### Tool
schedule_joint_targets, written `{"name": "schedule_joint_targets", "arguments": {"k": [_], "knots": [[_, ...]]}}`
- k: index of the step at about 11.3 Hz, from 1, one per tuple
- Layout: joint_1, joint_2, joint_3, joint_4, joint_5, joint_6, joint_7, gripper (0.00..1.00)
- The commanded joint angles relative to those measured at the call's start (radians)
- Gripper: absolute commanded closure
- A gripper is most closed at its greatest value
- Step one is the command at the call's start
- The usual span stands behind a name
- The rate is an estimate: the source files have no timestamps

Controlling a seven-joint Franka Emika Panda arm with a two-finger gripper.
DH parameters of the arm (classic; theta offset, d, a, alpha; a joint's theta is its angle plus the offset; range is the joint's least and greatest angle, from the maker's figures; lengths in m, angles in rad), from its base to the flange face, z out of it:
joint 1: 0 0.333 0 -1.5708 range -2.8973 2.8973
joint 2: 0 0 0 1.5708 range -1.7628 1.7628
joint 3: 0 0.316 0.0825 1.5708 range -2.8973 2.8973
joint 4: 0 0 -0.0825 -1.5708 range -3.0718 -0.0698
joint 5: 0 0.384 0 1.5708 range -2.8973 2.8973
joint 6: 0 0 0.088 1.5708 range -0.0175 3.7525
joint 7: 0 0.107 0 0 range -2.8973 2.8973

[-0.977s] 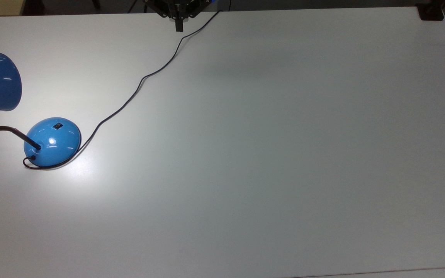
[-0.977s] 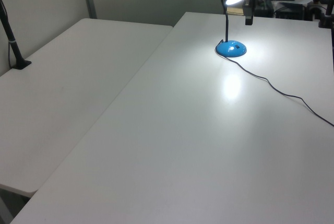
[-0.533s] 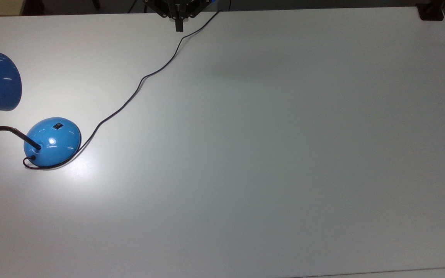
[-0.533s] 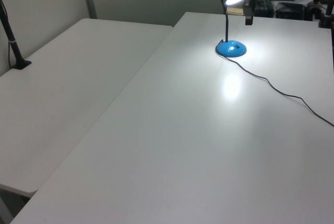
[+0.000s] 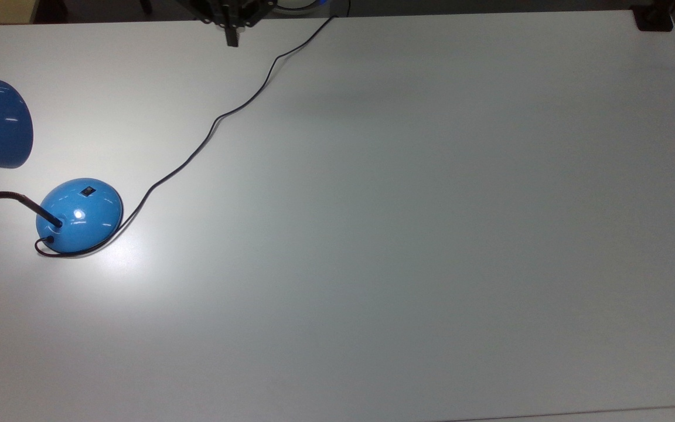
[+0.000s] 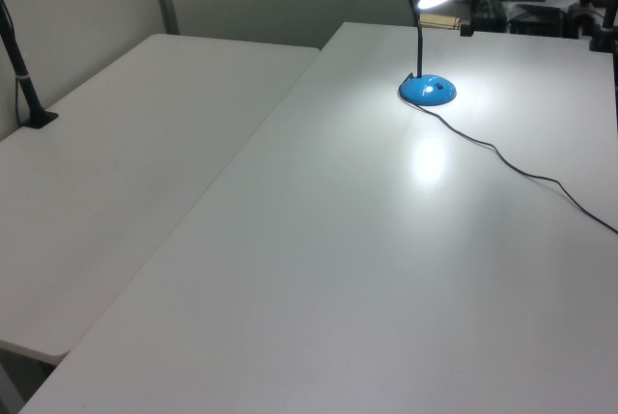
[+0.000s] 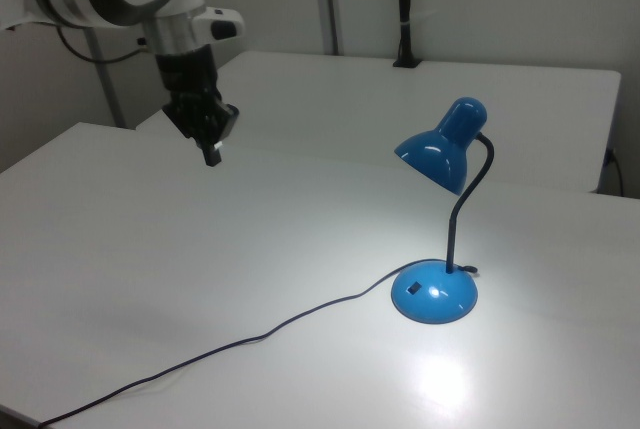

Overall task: Turn off the lamp
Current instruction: 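Move the gripper toward the blue lamp base and its switch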

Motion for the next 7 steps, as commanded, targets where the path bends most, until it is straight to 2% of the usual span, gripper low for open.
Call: {"name": "schedule_joint_targets", "arguments": {"k": [1,4,7], "knots": [[-0.113,0.008,-0.001,0.007,0.004,0.030,-0.025,1.00],[-0.217,0.067,-0.001,-0.006,0.004,0.156,-0.010,1.00],[-0.273,0.088,-0.001,-0.145,0.004,0.347,0.016,1.00]]}}
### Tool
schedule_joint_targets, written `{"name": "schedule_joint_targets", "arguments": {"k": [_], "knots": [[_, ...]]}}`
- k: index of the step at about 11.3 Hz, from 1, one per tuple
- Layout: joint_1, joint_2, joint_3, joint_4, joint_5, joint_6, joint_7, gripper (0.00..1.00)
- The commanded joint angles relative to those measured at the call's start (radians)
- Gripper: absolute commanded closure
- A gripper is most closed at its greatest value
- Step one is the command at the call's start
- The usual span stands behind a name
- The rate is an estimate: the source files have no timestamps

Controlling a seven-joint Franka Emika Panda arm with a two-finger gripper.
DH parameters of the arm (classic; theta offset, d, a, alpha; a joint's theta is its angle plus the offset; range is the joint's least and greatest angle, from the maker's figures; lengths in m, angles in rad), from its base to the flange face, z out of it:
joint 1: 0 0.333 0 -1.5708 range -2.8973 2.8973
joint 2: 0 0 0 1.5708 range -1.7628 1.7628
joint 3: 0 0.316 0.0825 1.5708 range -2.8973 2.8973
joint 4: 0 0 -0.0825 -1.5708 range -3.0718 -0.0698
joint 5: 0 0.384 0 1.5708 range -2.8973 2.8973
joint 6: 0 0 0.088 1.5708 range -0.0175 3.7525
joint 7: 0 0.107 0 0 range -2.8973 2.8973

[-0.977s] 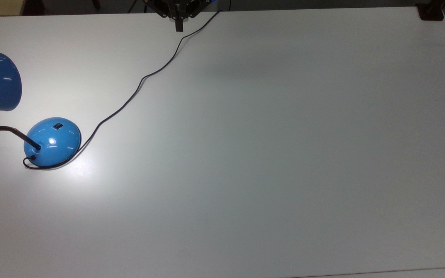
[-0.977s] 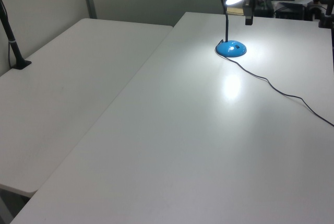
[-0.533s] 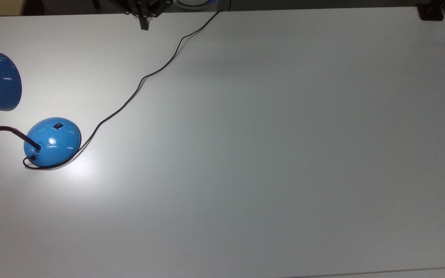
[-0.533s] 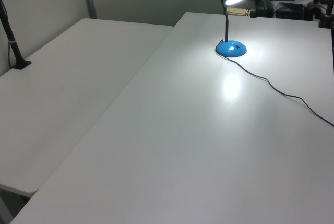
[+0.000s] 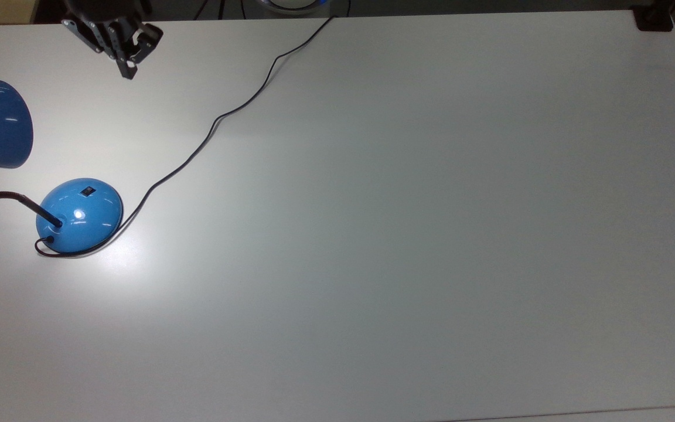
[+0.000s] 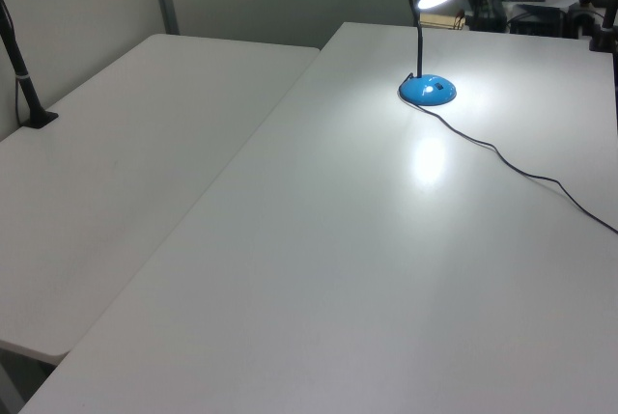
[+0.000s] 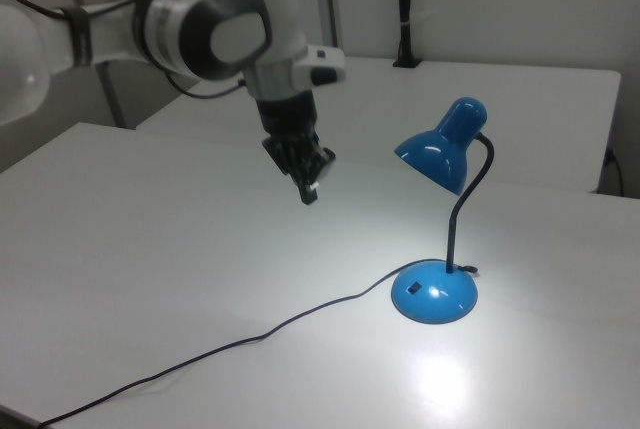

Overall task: Turn off the lamp
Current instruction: 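Move the gripper toward the blue lamp base and its switch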

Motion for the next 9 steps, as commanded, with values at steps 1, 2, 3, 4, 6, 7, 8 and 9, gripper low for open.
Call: {"name": "schedule_joint_targets", "arguments": {"k": [1,2,3,4,6,7,8,9], "knots": [[-0.044,0.003,0.004,-0.155,0.004,0.229,0.077,1.00],[-0.048,0.009,0.003,-0.199,0.004,0.304,0.116,1.00],[-0.053,0.014,0.003,-0.239,0.002,0.369,0.162,1.00],[-0.062,0.020,0.003,-0.273,0.001,0.435,0.200,1.00],[-0.070,0.046,0.003,-0.319,-0.011,0.539,0.254,1.00],[-0.071,0.072,0.000,-0.318,-0.014,0.572,0.279,1.00],[-0.074,0.092,0.000,-0.318,-0.025,0.611,0.292,1.00],[-0.079,0.113,0.000,-0.318,-0.033,0.647,0.294,1.00]]}}
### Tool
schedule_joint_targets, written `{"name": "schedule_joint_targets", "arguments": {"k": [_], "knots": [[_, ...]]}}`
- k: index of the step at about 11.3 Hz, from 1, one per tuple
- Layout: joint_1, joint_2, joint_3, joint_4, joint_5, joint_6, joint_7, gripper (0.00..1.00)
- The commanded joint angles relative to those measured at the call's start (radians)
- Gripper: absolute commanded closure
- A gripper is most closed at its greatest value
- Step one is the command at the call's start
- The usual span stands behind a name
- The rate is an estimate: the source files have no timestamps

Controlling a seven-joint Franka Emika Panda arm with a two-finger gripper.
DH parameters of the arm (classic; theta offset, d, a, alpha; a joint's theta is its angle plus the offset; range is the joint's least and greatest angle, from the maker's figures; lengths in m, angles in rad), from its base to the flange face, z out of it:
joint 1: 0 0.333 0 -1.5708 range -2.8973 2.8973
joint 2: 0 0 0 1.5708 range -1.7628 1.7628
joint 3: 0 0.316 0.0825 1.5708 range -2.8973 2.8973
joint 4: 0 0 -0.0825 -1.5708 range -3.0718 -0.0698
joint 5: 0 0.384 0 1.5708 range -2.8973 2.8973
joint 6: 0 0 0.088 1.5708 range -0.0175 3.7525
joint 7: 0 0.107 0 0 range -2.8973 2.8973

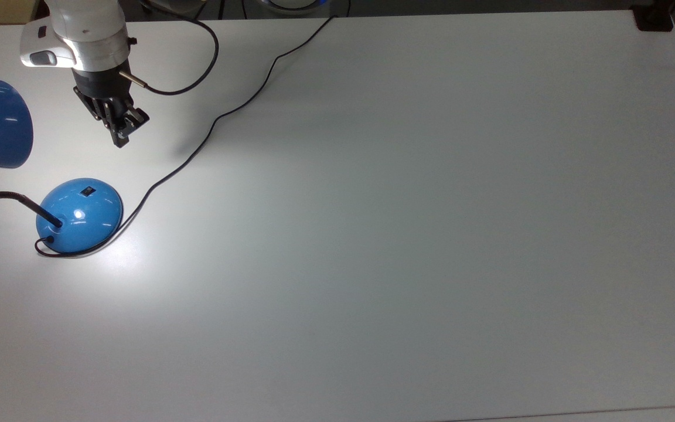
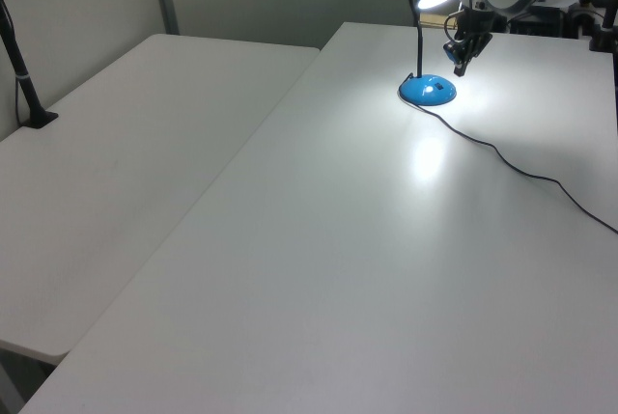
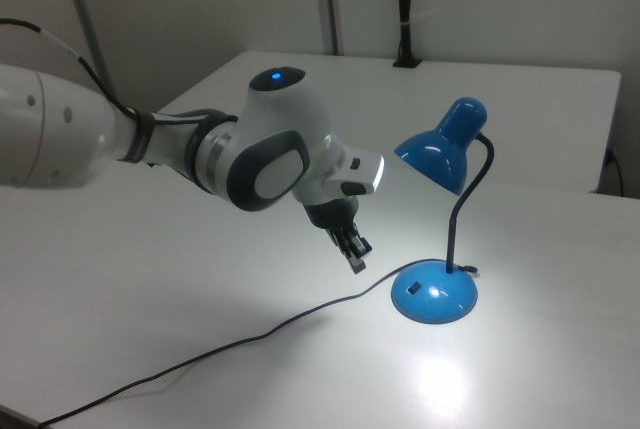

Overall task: Turn off the lamp
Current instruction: 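Lower the gripper fingertips onto the black switch on the lamp base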

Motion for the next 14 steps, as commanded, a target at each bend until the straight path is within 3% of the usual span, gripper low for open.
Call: {"name": "schedule_joint_targets", "arguments": {"k": [1,14], "knots": [[-0.012,0.049,0.000,-0.012,-0.028,0.115,0.045,1.00],[-0.072,0.190,0.000,0.039,-0.092,0.357,0.058,1.00]]}}
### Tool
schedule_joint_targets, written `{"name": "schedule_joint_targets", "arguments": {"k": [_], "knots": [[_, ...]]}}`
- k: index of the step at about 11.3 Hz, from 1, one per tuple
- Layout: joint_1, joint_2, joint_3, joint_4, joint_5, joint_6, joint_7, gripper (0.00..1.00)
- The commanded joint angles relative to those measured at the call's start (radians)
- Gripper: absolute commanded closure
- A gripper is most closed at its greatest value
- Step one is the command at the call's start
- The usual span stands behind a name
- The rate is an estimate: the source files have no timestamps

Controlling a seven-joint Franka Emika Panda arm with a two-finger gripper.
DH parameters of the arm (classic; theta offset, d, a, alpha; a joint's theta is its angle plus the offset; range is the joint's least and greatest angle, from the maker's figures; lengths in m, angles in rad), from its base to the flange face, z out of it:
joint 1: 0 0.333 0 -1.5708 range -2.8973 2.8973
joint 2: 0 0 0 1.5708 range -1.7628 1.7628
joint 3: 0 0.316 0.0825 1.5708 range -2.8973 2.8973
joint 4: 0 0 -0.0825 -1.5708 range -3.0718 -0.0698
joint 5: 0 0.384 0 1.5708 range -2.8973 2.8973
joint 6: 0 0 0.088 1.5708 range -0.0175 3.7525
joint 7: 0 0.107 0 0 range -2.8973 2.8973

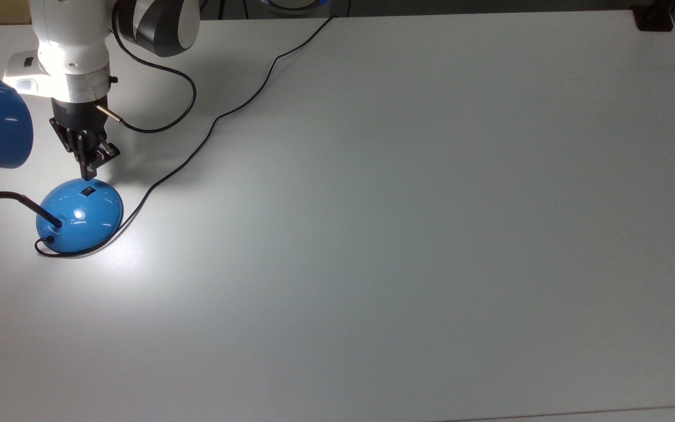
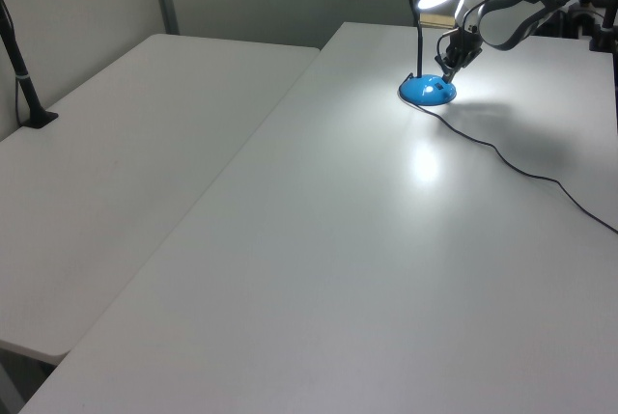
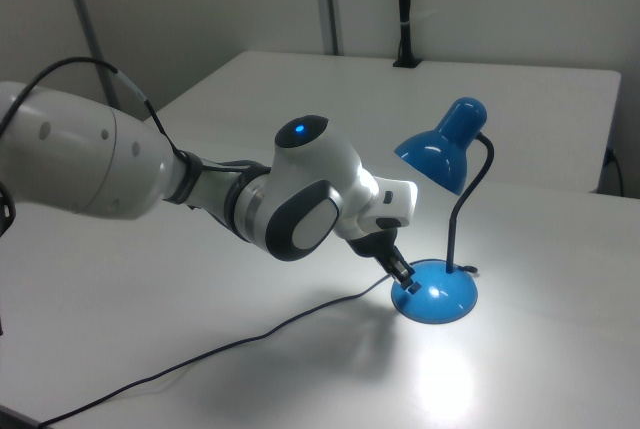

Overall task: Turn off the lamp
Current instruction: 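Lower the gripper fingertips onto the black switch on the lamp base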

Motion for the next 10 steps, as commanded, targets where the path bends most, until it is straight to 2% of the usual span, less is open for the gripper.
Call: {"name": "schedule_joint_targets", "arguments": {"k": [1,10], "knots": [[-0.008,0.040,0.000,0.025,-0.048,0.055,0.029,1.00],[-0.003,0.066,0.002,0.019,-0.074,0.056,0.029,1.00]]}}
